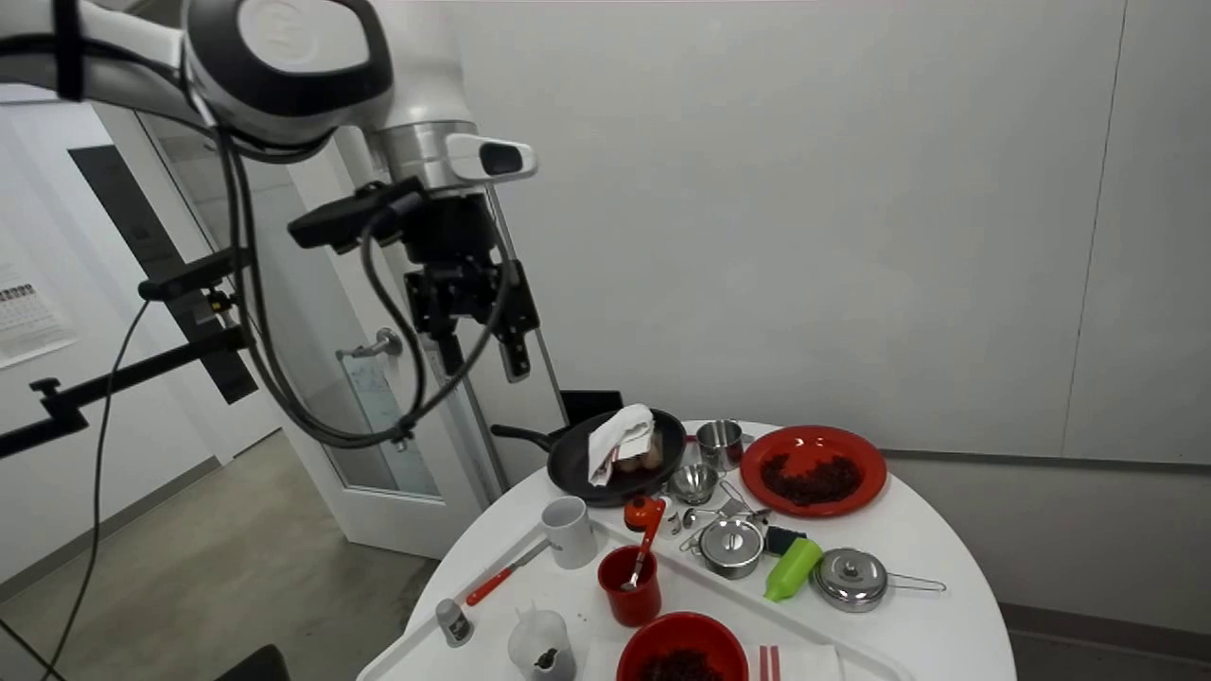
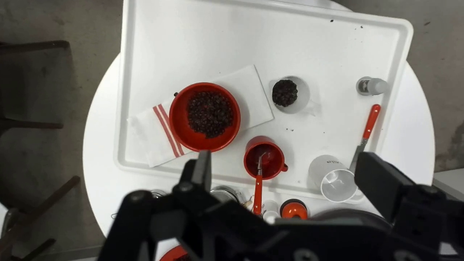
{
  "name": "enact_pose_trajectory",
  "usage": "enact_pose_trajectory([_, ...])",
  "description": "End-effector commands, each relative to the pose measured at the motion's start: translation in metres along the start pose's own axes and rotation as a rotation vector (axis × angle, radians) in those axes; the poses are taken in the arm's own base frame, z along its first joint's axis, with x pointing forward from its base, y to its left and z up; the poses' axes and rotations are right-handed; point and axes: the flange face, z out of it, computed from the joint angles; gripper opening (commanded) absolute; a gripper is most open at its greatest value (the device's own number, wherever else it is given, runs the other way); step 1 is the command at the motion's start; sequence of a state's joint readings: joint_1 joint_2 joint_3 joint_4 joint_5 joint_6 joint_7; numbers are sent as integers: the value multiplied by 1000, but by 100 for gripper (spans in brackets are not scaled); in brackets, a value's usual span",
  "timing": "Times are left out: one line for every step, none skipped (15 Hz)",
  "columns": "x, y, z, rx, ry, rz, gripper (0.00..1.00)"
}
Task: Remove the spoon from the red mug and place it in the red bowl
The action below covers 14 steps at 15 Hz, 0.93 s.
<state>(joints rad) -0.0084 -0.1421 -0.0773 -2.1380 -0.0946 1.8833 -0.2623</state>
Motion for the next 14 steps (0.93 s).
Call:
enact_pose_trajectory([64, 27, 60, 42, -9, -73, 100])
enact_pose_trajectory([81, 30, 79, 57, -8, -85, 100])
enact_pose_trajectory([97, 33, 98, 72, -6, -102, 100])
enact_pose_trajectory([113, 34, 117, 86, -3, -111, 100])
enact_pose_trajectory([128, 35, 136, 99, -3, -112, 100])
enact_pose_trajectory([142, 35, 155, 111, -1, -104, 100])
enact_pose_trajectory([157, 35, 173, 115, -4, -90, 100])
enact_pose_trajectory([170, 32, 194, 126, -11, -75, 100])
enact_pose_trajectory([184, 29, 213, 131, -17, -64, 100])
enact_pose_trajectory([195, 23, 234, 134, -31, -48, 100])
enact_pose_trajectory([207, 19, 253, 132, -41, -32, 100])
enact_pose_trajectory([218, 14, 272, 125, -55, -14, 100])
enact_pose_trajectory([228, 8, 290, 127, -69, -2, 100])
enact_pose_trajectory([236, 1, 309, 130, -94, 3, 100])
